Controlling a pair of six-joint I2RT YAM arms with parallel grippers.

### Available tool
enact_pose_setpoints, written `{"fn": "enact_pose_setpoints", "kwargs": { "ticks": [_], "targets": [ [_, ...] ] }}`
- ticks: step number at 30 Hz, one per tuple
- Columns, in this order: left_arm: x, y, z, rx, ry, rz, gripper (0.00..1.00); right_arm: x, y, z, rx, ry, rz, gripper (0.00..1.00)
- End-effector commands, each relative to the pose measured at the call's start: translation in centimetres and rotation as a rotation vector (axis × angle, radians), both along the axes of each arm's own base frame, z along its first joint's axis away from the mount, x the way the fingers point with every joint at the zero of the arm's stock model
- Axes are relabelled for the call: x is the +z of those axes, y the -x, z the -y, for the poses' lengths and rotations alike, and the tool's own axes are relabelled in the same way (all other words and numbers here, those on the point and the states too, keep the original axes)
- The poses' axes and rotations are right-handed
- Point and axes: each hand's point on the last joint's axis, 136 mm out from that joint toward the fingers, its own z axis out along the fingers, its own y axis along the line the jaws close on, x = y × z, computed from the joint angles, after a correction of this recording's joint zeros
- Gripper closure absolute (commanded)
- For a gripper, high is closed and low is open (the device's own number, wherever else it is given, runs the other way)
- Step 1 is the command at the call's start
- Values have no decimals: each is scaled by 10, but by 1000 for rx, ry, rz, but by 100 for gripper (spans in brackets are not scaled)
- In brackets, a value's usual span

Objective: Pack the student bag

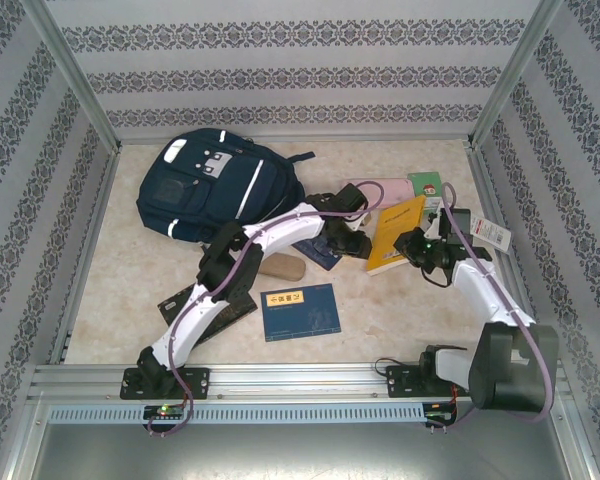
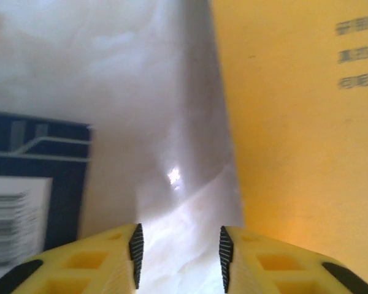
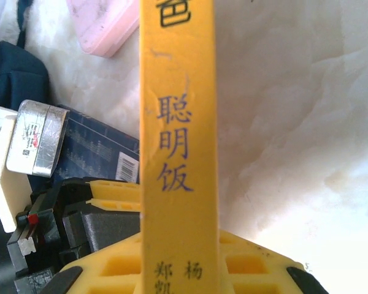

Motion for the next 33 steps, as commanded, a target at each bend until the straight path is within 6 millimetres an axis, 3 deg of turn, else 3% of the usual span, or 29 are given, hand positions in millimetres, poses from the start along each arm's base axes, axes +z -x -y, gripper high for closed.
{"fn": "enact_pose_setpoints", "kwargs": {
  "ticks": [1, 4, 9, 14, 18, 28, 31, 33],
  "targets": [
    [65, -17, -31, 32, -13, 121, 55, 38, -5, -6, 27, 3, 131, 100],
    [88, -36, -63, 77, -52, 196, 49, 59, -4, -11, 38, -1, 198, 100],
    [97, -70, -132, 167, -194, 294, 43, 79, -4, -24, 78, -13, 256, 100],
    [86, -103, -199, 229, -410, 377, 43, 90, -6, -40, 121, -21, 284, 100],
    [68, -124, -234, 243, -571, 403, 41, 95, -10, -50, 146, -28, 293, 100],
    [36, -149, -279, 281, -721, 370, 41, 98, -12, -61, 183, -36, 296, 100],
    [43, -148, -274, 290, -653, 368, 41, 96, -13, -64, 192, -43, 292, 100],
    [59, -147, -265, 305, -569, 382, 41, 95, -14, -65, 196, -41, 289, 100]
  ]
}}
